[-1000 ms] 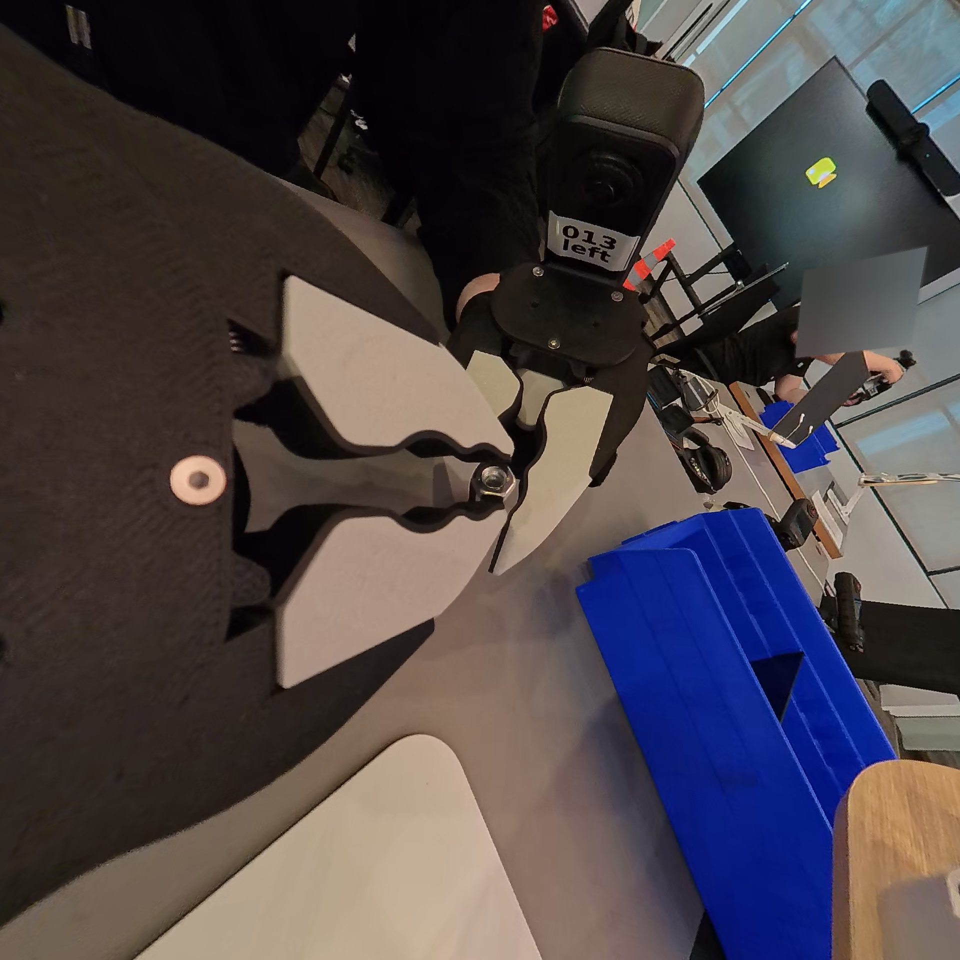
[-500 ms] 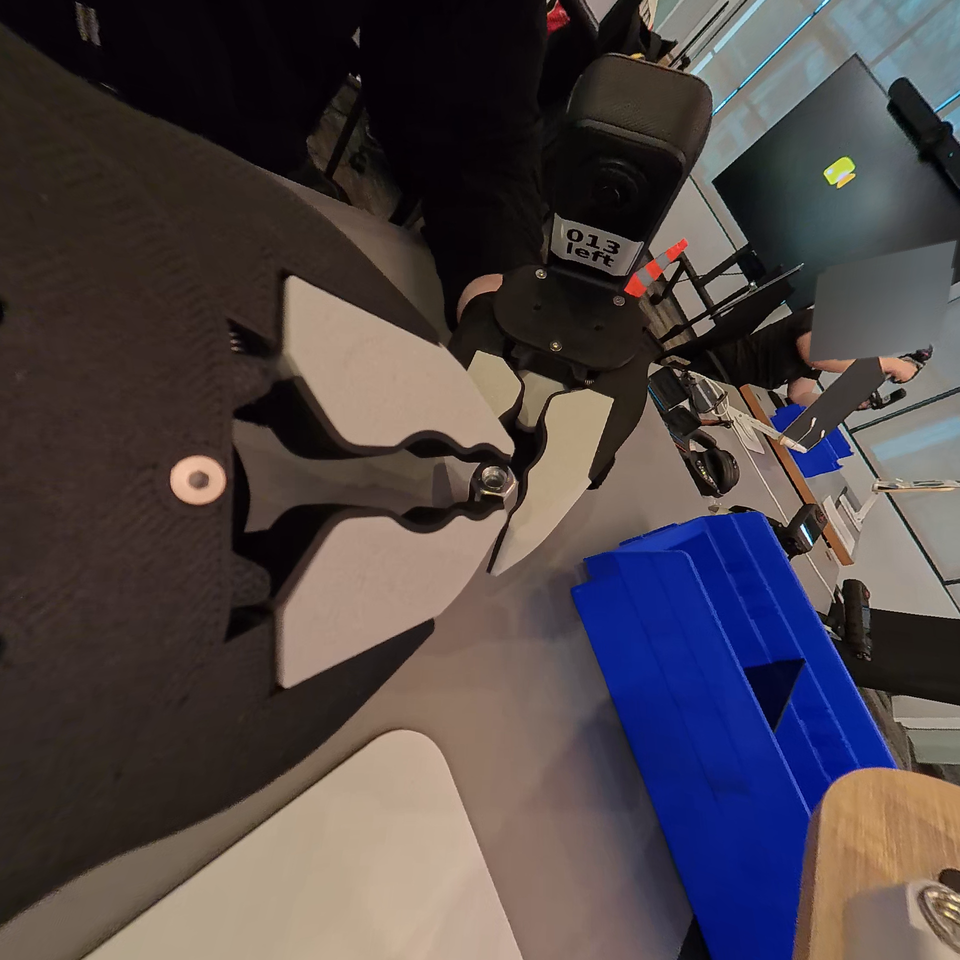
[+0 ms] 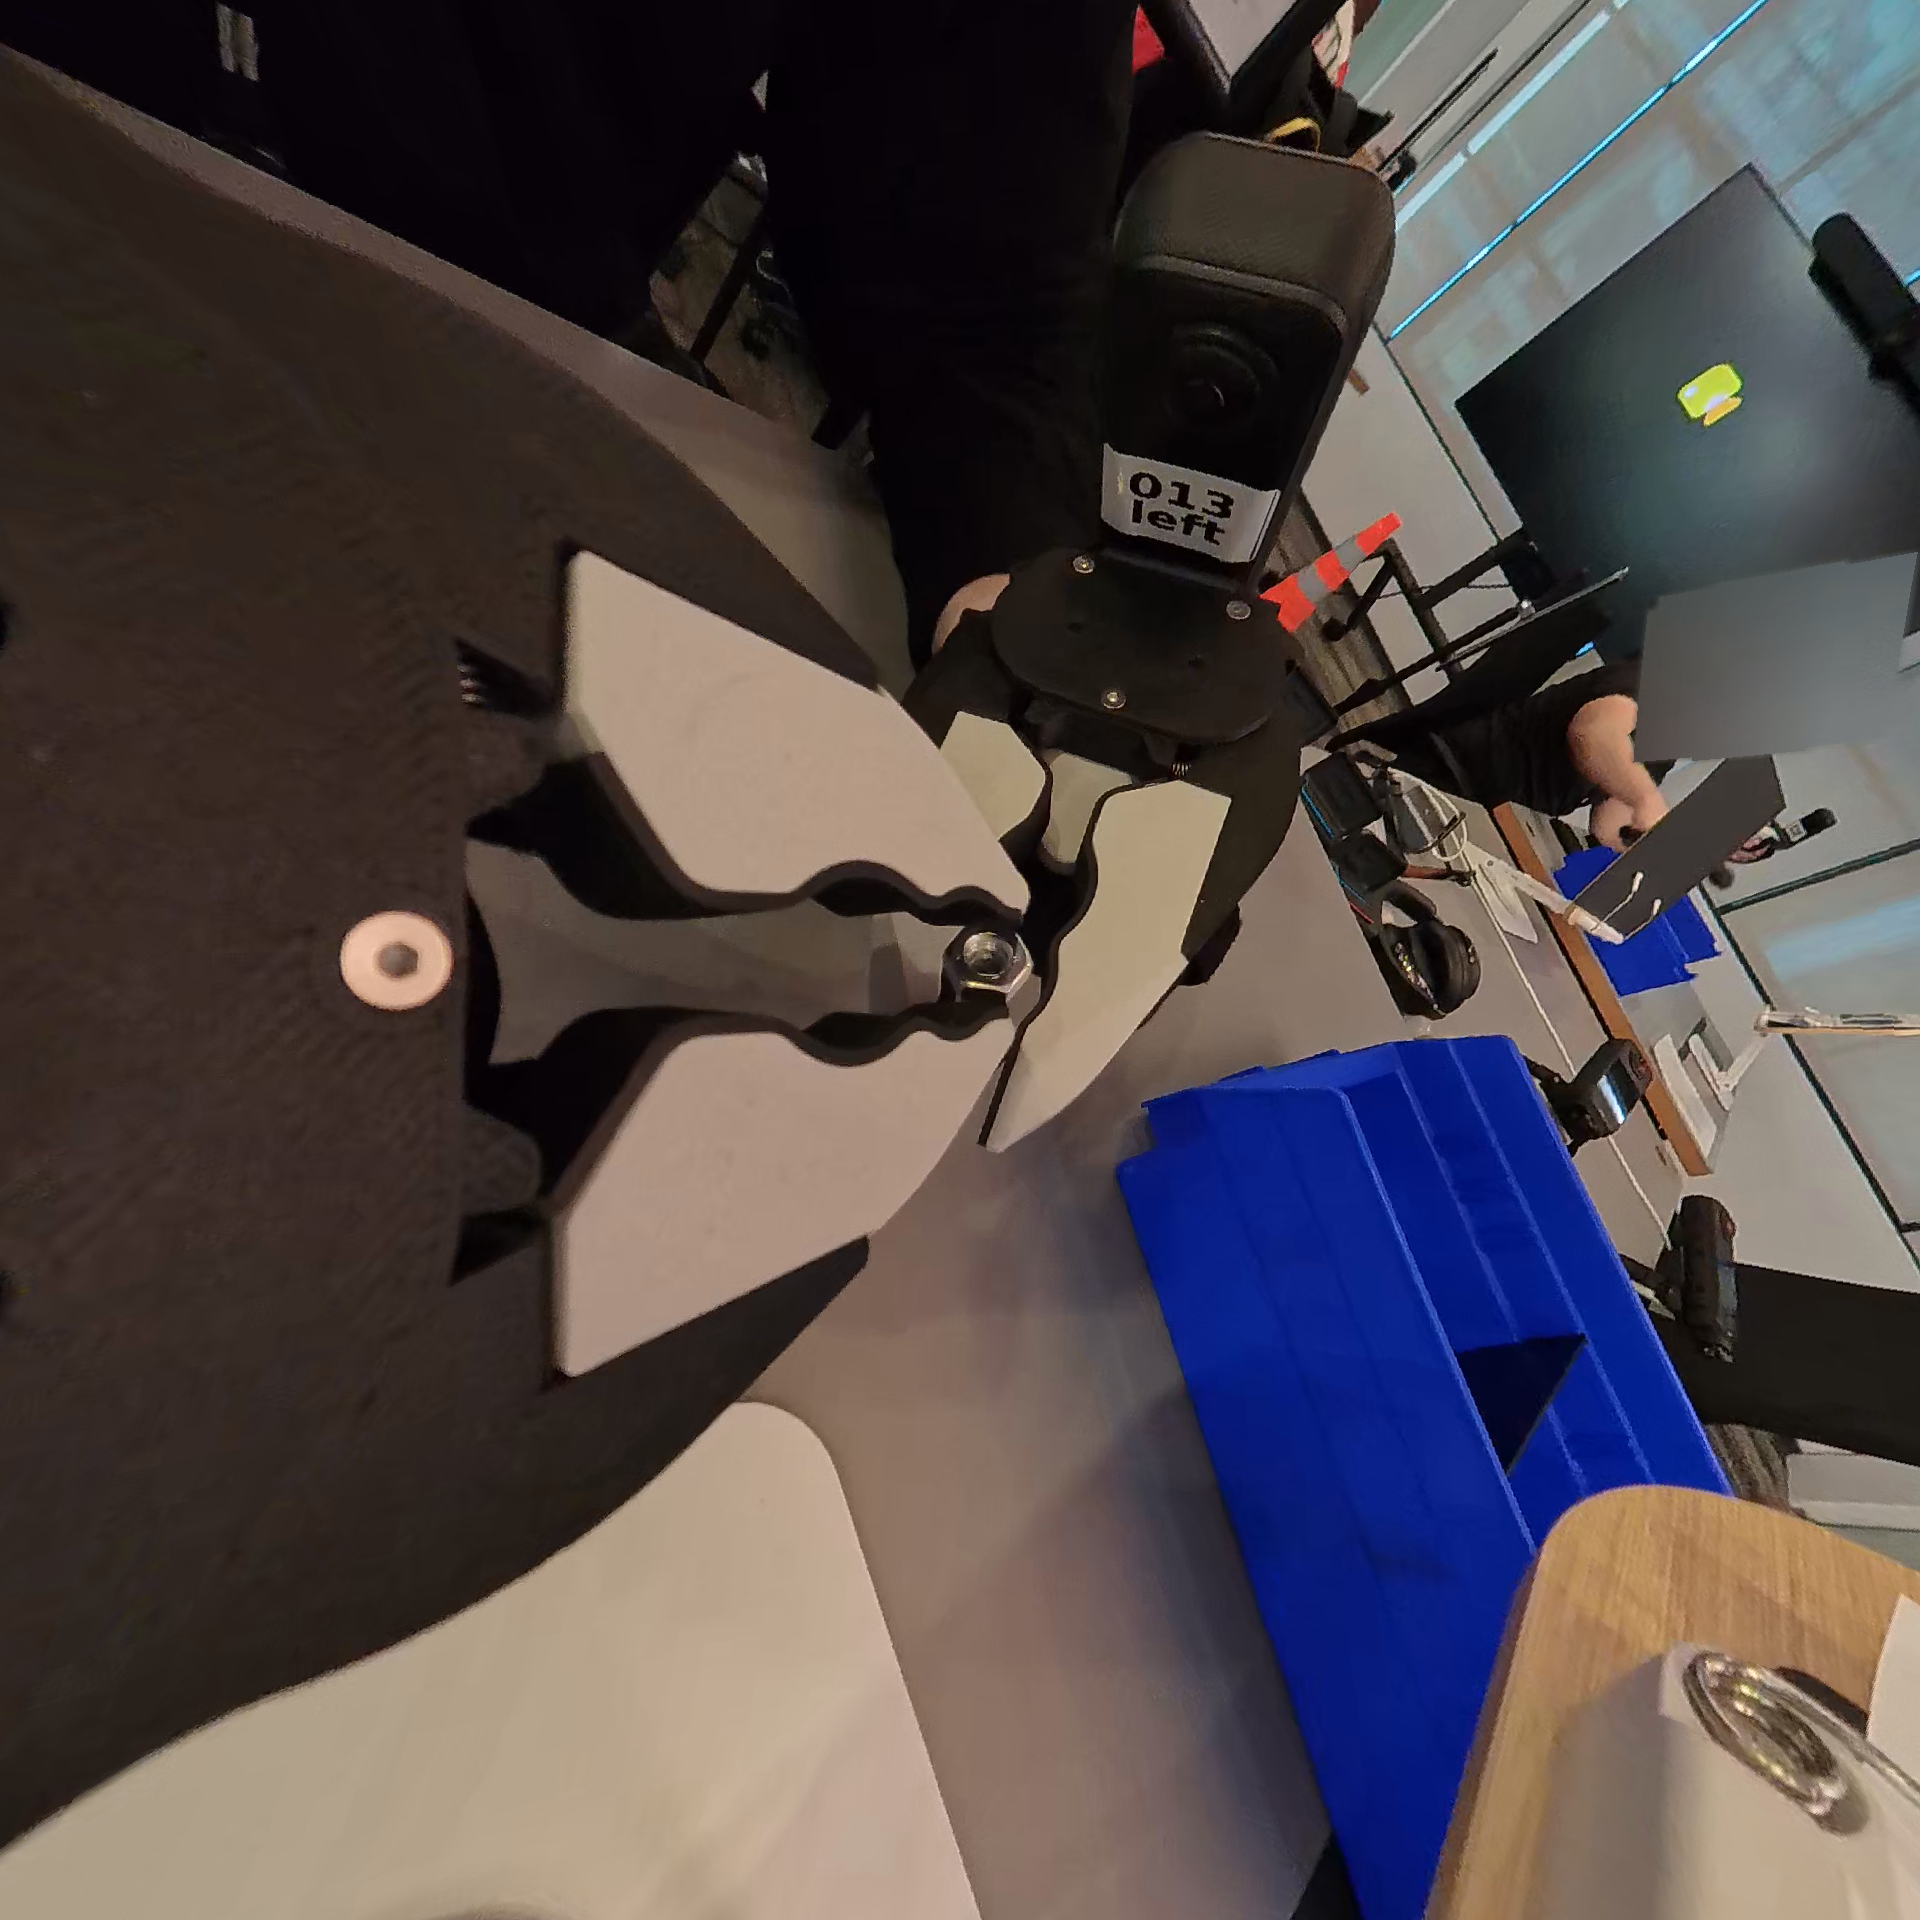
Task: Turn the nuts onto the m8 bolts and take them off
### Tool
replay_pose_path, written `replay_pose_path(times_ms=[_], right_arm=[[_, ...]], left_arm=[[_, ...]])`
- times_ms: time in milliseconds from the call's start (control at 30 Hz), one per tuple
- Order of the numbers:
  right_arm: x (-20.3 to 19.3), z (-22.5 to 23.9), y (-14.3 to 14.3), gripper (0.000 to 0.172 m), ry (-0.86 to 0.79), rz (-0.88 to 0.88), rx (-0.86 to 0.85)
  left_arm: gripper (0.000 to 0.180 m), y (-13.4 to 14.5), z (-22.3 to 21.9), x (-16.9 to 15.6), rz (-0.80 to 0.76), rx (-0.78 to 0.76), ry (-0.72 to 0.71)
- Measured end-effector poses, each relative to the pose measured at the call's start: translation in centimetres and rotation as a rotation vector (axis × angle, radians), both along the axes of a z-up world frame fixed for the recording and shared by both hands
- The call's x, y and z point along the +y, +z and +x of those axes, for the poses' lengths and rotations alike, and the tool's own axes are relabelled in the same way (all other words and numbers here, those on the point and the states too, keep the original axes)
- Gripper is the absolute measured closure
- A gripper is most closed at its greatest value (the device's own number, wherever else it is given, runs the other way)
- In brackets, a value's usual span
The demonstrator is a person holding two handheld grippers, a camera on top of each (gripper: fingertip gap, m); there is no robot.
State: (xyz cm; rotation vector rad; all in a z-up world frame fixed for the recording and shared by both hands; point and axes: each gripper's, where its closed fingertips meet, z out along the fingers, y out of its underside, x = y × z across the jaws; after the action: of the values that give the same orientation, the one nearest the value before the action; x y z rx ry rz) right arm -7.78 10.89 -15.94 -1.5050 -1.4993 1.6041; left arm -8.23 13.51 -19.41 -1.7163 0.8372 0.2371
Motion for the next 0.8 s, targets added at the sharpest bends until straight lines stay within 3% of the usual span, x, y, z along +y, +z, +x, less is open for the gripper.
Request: replay_pose_path(times_ms=[267, 800], right_arm=[[-0.18, 0.3, 1.01, 0.158, 0.048, -0.14, 0.073], [-0.47, 0.2, 1.0, 0.158, 0.018, -0.002, 0.06]], left_arm=[[0.165, 0.98, 0.32, -0.4, 0.039, -0.023, -0.017], [0.165, 1.03, 0.33, -0.39, 0.031, -0.057, -0.02]])
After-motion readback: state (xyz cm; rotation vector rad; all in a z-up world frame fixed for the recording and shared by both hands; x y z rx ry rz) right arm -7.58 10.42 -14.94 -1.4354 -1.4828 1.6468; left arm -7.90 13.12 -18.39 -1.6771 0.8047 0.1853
